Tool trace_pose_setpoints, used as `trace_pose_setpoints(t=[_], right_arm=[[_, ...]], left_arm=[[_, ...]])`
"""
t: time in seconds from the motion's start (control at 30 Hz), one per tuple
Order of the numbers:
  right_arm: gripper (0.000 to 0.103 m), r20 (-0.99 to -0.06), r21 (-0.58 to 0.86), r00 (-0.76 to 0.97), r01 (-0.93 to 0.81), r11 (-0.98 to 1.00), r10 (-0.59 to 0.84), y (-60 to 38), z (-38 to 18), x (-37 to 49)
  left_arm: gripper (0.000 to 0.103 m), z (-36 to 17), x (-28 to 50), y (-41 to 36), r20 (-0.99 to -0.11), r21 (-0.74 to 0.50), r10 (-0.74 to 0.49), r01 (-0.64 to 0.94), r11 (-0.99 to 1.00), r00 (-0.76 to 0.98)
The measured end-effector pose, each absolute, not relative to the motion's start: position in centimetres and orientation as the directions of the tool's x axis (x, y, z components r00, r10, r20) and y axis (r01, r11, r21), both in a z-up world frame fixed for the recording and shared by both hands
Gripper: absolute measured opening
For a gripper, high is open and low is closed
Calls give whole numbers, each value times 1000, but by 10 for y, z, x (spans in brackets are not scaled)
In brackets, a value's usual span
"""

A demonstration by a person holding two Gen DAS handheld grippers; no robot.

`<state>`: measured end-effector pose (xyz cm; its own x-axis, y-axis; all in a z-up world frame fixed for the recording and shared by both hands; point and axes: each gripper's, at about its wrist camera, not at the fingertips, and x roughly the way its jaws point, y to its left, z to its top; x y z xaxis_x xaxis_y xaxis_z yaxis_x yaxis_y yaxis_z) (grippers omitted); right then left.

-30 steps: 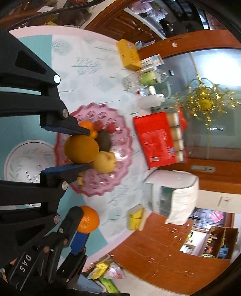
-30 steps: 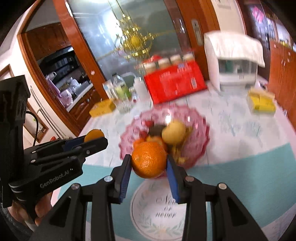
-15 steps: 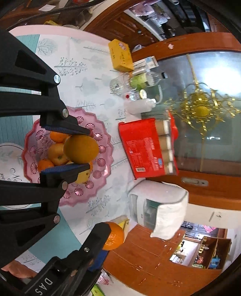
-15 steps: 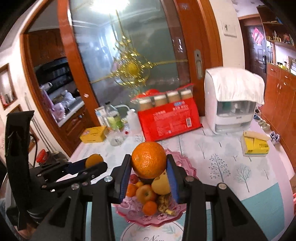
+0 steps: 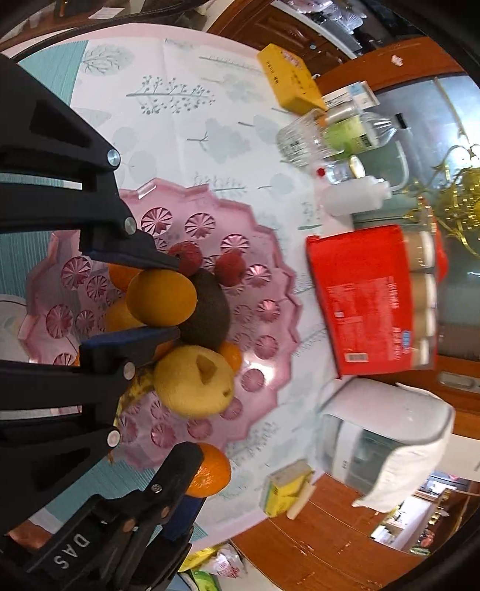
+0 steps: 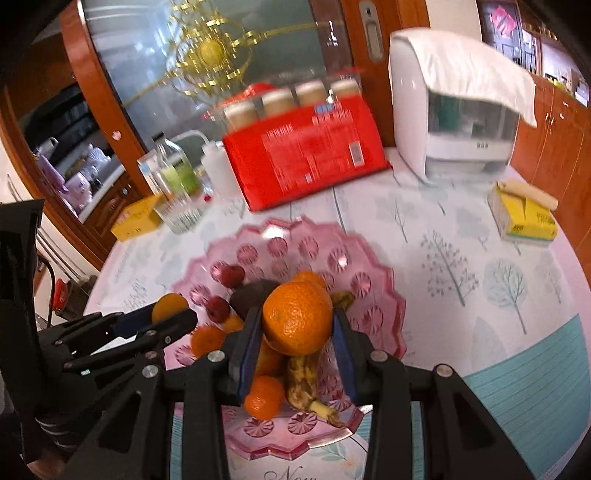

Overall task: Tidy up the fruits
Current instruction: 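Carry the orange with the left tool while the right tool carries its orange to the bowl, then open both tools to drop the oranges into the bowl and withdraw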

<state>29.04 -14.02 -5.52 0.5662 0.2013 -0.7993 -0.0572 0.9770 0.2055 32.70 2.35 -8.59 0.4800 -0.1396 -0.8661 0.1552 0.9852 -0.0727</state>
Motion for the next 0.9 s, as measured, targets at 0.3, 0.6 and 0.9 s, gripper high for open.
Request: trace_pose_setpoints(t=[0.3,0.6,0.9], right_arm=[[38,-829,135,541,-53,989,142,-133,-78,291],[39,-853,117,508,-42,992,122,-135,-96,288],[49,-831,96,547,-43,994,104,-136,-87,281]], left_arm=[[28,-114,336,21,-888,-46,-113,157,986,446],[67,-113,331,19,-873,-12,-87,158,987,479],[80,-107,328,21,-867,-22,-91,145,989,490]])
